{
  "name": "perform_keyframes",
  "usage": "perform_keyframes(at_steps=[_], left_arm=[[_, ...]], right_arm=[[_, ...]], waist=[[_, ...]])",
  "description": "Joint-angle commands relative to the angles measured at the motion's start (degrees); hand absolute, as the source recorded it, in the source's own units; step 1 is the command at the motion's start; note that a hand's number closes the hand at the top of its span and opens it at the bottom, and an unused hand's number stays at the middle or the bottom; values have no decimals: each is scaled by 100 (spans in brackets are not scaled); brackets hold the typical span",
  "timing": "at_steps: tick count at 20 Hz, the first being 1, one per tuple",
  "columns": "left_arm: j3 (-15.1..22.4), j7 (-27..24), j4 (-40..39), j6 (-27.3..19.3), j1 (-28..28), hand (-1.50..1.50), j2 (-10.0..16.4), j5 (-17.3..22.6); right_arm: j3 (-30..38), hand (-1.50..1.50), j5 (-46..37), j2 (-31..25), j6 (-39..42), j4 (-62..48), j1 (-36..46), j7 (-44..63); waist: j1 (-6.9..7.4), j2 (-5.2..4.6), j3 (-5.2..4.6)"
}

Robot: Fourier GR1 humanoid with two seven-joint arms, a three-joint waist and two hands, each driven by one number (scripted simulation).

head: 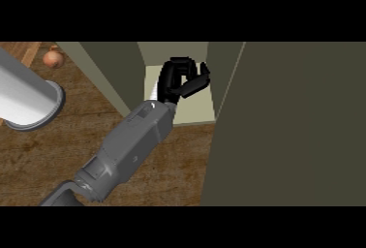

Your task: Pick up the bottled water, place it into the cabinet and close the cabinet

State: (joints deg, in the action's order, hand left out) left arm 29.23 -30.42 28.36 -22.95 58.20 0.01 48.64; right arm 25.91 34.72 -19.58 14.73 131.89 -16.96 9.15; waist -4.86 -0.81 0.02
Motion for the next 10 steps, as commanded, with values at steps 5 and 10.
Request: perform_keyframes(at_steps=[5,10], left_arm=[[-70,129,-1082,-163,556,150,-1,251],[-40,-415,-1489,-163,301,150,-1,207]], right_arm=[[347,-150,732,-293,-92,42,232,408],[229,-150,663,-106,171,-27,93,227]], waist=[[-44,-51,-7],[-193,-109,-6]])
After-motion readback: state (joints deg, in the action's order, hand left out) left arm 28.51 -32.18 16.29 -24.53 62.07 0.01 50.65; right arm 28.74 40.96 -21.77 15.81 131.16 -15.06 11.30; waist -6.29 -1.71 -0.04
